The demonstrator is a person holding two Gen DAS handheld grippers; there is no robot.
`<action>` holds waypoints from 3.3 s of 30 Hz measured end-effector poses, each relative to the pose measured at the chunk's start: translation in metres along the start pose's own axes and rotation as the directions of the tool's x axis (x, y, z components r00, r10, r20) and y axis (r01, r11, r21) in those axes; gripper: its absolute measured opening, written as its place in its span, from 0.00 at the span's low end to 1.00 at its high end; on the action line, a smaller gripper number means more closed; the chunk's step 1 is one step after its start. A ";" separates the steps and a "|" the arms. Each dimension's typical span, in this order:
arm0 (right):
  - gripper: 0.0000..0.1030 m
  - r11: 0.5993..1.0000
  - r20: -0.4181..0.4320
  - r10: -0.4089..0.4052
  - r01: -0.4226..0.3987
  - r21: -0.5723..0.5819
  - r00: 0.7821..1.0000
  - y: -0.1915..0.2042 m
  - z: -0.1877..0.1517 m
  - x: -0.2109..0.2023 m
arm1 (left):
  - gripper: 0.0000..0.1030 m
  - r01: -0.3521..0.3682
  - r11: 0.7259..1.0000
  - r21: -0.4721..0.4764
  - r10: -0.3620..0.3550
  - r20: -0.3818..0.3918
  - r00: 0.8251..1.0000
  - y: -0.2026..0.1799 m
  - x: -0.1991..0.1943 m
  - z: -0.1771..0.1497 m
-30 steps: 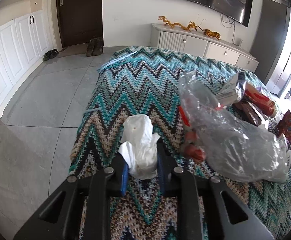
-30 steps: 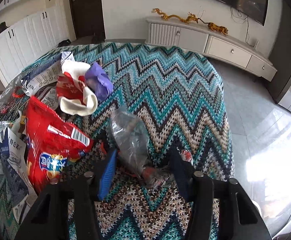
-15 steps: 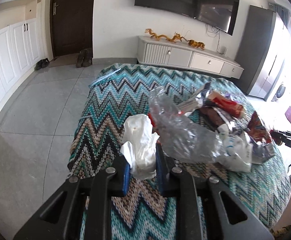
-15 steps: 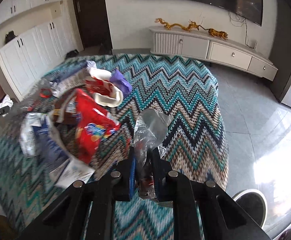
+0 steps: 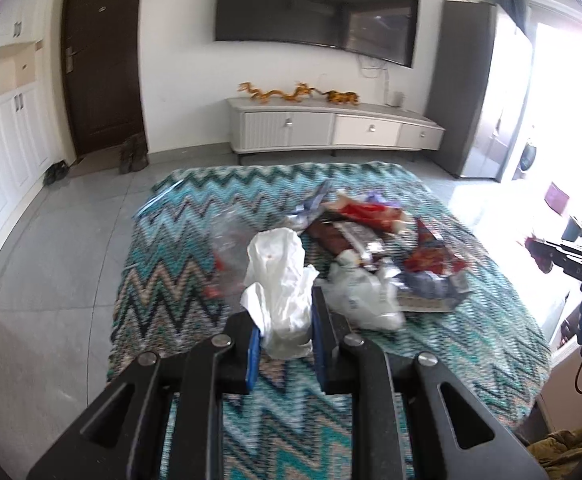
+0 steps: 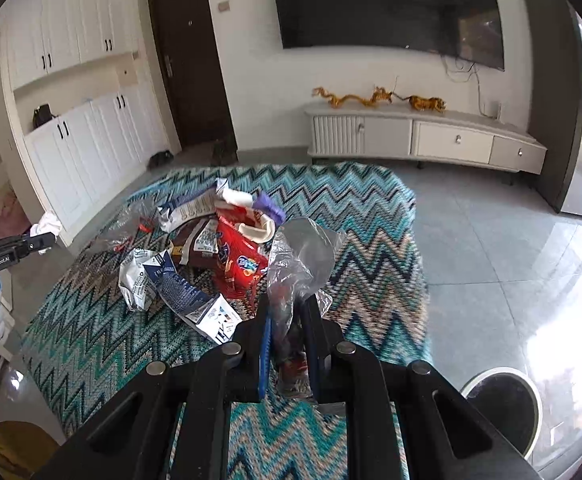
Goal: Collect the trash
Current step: 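Carry tissue and bottle over the bin and open both tools to drop them, then return both tools to the table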
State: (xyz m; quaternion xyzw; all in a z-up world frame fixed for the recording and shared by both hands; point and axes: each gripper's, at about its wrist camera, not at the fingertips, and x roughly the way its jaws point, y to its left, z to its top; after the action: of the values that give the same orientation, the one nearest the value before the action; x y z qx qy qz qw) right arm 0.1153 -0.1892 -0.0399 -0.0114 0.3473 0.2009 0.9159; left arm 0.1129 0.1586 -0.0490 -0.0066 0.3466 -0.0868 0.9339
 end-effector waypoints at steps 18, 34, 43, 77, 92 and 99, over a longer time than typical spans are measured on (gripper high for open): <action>0.14 0.932 0.024 -0.222 0.205 0.299 0.975 -0.160 -0.083 -0.083 | 0.19 0.355 0.867 0.350 -0.306 -0.189 0.933 -0.279 0.071 0.055; 0.16 0.759 -0.096 -0.248 0.256 0.598 0.964 -0.302 -0.177 -0.045 | 0.22 0.583 0.737 0.342 -0.390 -0.489 0.780 -0.517 0.205 0.032; 0.25 0.684 -0.192 -0.255 0.317 0.657 0.948 -0.338 -0.217 -0.021 | 0.42 0.589 0.765 0.260 -0.374 -0.564 0.736 -0.558 0.268 0.016; 0.49 0.848 0.121 -0.389 0.303 0.436 0.913 -0.166 -0.079 -0.152 | 0.61 0.391 0.895 0.214 -0.395 -0.025 0.918 -0.305 0.052 0.110; 0.52 0.968 0.220 -0.222 0.189 0.163 0.950 -0.032 -0.009 -0.147 | 0.61 0.149 0.987 0.066 -0.155 0.098 0.983 -0.080 -0.039 0.048; 0.55 0.992 0.167 -0.115 0.104 0.075 0.979 0.003 -0.004 -0.112 | 0.61 0.135 0.991 -0.018 -0.134 0.042 0.990 -0.050 -0.021 0.015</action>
State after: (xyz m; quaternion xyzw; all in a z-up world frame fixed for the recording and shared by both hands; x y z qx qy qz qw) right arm 0.0357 -0.2277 0.0288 0.0171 0.2728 0.1389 0.9518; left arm 0.0985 0.1122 -0.0203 -0.0413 0.3273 -0.1459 0.9327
